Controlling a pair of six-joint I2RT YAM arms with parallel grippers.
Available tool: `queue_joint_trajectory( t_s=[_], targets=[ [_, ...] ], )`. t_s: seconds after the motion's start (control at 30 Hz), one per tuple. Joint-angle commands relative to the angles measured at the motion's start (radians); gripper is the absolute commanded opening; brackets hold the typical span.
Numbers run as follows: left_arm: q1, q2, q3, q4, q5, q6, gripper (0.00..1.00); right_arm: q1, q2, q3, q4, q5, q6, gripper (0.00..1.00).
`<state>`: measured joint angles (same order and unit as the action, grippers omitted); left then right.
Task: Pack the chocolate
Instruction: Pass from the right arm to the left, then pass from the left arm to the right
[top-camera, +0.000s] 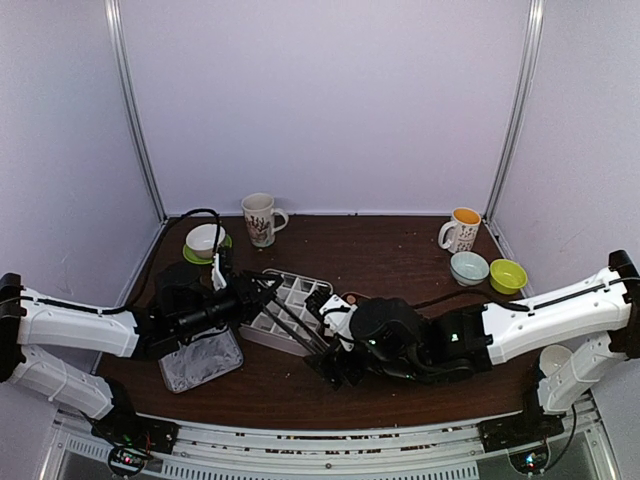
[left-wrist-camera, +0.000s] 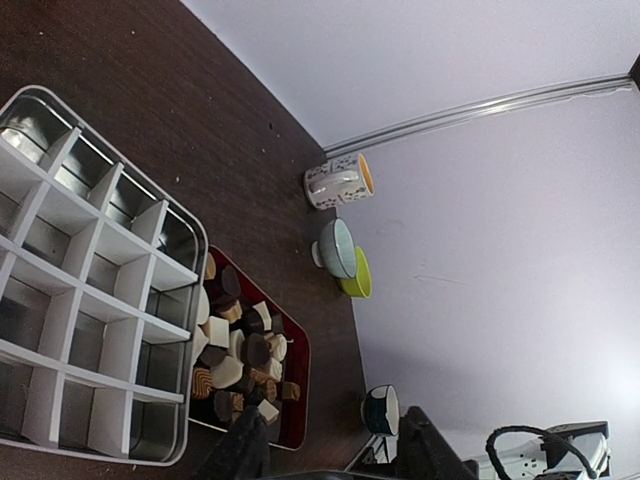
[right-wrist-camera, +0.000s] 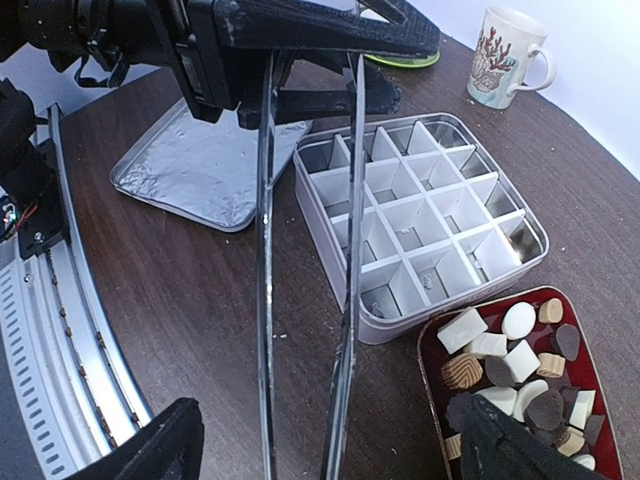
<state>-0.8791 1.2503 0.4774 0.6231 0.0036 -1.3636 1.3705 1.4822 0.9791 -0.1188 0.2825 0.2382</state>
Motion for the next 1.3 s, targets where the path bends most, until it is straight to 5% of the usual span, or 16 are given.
queue_joint_trajectory(
  t_s=[0.0,0.23,1.27],
  targets=[
    [-0.003,-0.023,-0.008,0.051,0.0,-0.011,0.22,0.003,0.033,0.044,-0.016,0.048,-0.015,0.87],
    [-0.003,-0.014,-0.013,0.061,0.003,-0.015,0.22,0.003,0.08,0.098,-0.057,0.074,-0.03,0.73],
    [-0.015,0.055,-0.017,0.17,0.04,-0.079,0.22,-0.023,0.17,0.143,-0.035,0.068,-0.019,0.57]
  ],
)
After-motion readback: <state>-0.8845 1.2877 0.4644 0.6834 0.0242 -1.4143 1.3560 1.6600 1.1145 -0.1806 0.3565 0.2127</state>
